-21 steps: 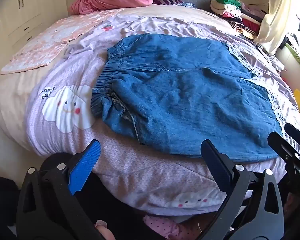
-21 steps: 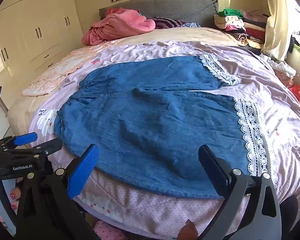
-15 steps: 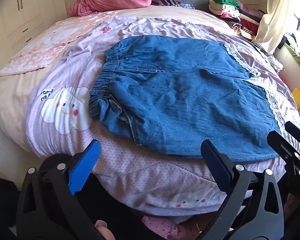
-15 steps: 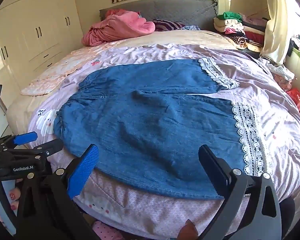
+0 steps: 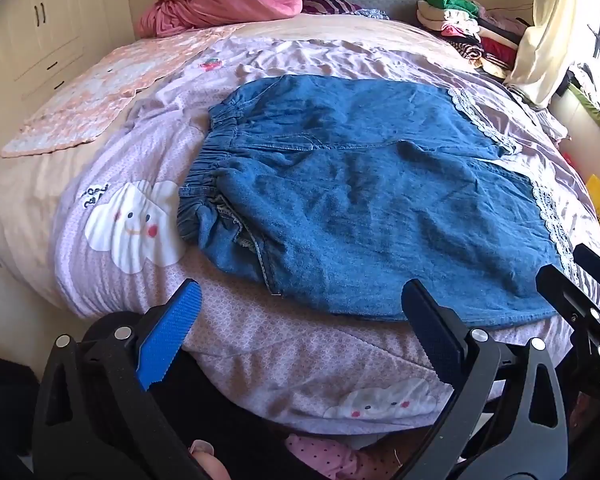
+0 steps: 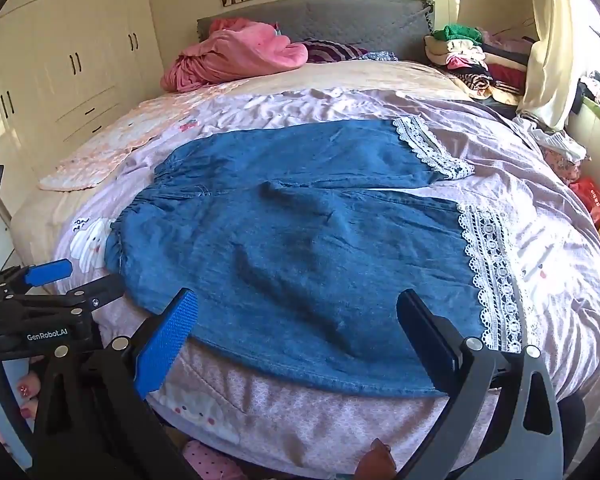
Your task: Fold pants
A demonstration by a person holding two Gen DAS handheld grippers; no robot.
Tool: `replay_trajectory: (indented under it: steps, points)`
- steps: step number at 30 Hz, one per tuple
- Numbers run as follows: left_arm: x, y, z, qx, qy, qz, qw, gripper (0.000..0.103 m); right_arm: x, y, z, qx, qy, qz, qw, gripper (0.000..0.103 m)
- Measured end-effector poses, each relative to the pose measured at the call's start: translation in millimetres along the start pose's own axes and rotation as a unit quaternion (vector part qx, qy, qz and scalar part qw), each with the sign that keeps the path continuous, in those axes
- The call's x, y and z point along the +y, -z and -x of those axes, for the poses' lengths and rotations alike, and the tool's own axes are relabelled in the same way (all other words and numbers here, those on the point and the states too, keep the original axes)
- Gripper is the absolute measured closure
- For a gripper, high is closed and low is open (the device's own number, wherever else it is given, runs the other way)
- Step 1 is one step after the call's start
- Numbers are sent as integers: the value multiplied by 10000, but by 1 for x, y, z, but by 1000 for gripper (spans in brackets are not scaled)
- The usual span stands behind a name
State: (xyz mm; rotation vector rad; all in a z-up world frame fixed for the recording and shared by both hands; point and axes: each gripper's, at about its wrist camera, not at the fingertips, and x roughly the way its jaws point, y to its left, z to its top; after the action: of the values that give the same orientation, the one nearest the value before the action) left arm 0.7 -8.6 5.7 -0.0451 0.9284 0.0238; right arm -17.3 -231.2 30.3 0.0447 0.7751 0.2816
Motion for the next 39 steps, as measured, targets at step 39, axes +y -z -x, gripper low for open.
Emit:
replay_trajectory:
  steps: [39]
  points:
    - [1,-5,5,-50,-81,-8,10000,9,3,-1,-1,-3,-16,55,10000,4]
